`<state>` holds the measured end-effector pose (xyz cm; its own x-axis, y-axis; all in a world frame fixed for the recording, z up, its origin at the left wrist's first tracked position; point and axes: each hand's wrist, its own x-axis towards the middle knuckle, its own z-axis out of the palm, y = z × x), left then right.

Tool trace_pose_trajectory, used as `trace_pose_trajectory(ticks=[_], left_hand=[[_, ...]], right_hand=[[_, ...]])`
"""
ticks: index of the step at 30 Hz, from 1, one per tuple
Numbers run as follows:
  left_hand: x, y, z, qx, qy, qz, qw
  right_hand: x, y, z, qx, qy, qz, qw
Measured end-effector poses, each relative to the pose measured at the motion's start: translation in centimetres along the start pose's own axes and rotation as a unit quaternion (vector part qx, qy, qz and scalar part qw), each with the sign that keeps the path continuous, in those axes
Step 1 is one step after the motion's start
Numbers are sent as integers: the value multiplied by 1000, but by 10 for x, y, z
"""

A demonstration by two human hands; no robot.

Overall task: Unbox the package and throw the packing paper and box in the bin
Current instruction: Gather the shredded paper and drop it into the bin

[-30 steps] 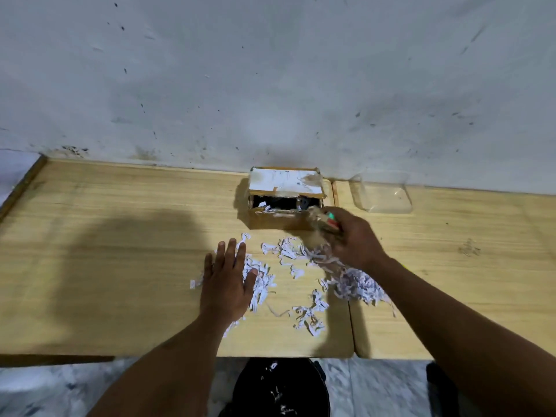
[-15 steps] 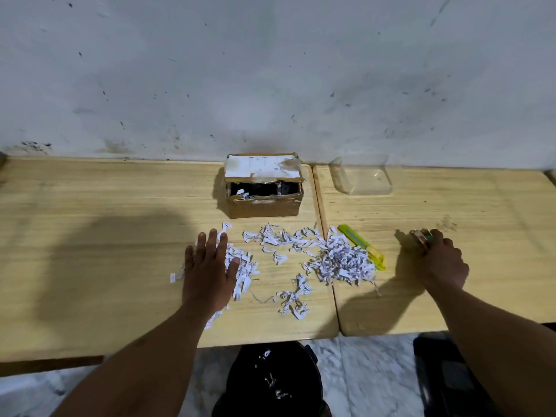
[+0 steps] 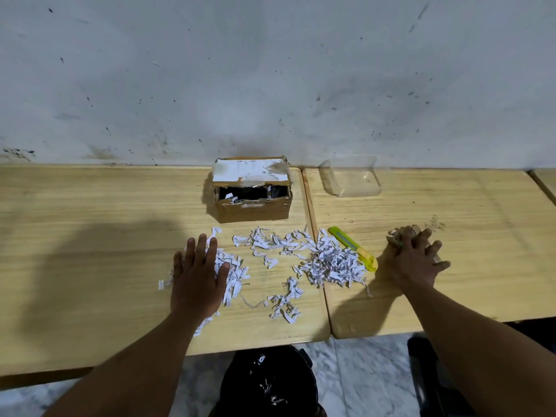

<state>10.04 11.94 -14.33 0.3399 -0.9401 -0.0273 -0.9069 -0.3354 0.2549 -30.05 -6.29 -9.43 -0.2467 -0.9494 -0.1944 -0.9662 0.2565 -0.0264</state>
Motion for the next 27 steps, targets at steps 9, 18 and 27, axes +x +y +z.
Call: trace_pose_trajectory(ticks=[9,18,27], left_hand=[[-1,0,-2,-4,1,-1,1000],[-1,0,-2,-8,0,0,1000],[-1,1,-2,-3,2,0,1000]], right_hand=[[-3,-55,-30,181,-25,-268,946],[-3,-64,-27,220,-97,-212,947],[22,-56,-32,253,-2,-113,961]])
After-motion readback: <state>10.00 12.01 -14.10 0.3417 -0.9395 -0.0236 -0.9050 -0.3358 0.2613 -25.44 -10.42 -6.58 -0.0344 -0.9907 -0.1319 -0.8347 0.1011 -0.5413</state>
